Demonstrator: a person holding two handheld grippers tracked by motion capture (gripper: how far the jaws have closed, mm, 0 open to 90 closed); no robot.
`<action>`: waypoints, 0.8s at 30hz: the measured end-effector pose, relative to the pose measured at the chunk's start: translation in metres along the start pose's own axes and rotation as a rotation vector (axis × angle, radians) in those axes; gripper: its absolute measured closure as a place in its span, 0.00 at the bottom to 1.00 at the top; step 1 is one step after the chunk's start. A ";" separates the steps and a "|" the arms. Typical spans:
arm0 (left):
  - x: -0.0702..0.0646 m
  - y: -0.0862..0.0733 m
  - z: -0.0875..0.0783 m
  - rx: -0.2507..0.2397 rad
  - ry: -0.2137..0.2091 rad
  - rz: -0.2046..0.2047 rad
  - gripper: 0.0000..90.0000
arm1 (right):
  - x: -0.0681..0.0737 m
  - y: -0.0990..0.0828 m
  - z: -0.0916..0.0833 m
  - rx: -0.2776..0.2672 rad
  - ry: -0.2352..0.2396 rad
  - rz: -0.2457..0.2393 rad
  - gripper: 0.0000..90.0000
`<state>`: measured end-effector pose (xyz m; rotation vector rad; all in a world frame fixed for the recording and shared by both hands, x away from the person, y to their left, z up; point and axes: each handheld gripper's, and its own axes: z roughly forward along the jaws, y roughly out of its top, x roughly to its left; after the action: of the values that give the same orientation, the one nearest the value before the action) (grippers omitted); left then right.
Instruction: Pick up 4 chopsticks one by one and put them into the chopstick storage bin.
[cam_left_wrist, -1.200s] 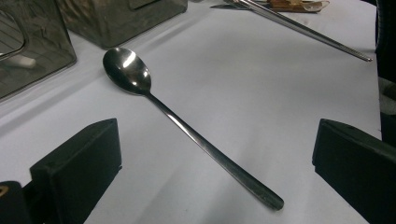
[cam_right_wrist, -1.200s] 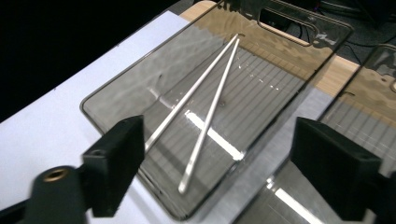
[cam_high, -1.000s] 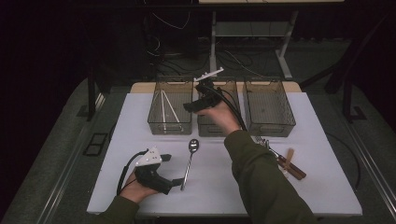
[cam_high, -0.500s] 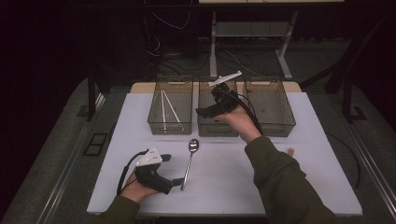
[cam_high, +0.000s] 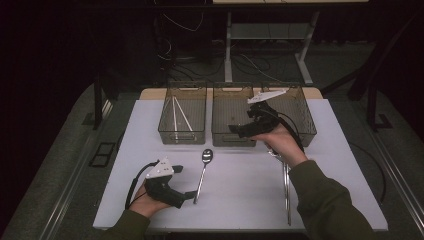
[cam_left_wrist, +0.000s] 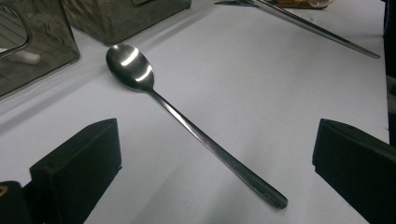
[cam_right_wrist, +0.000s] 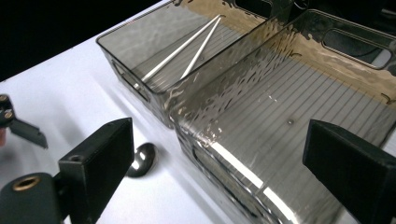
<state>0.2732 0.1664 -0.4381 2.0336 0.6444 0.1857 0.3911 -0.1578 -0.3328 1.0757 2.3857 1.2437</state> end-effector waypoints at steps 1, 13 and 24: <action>0.000 0.000 0.000 0.001 0.001 -0.002 0.00 | 0.000 -0.003 -0.003 -0.003 0.002 0.003 0.10; 0.001 0.000 -0.001 0.000 0.000 -0.005 0.00 | -0.014 -0.049 -0.019 -0.029 0.012 0.008 0.10; 0.000 -0.001 0.000 0.006 0.003 -0.002 0.00 | -0.022 -0.086 -0.036 -0.052 0.013 0.006 0.10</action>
<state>0.2731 0.1667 -0.4386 2.0392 0.6494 0.1861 0.3448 -0.2264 -0.3806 1.0639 2.3473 1.3111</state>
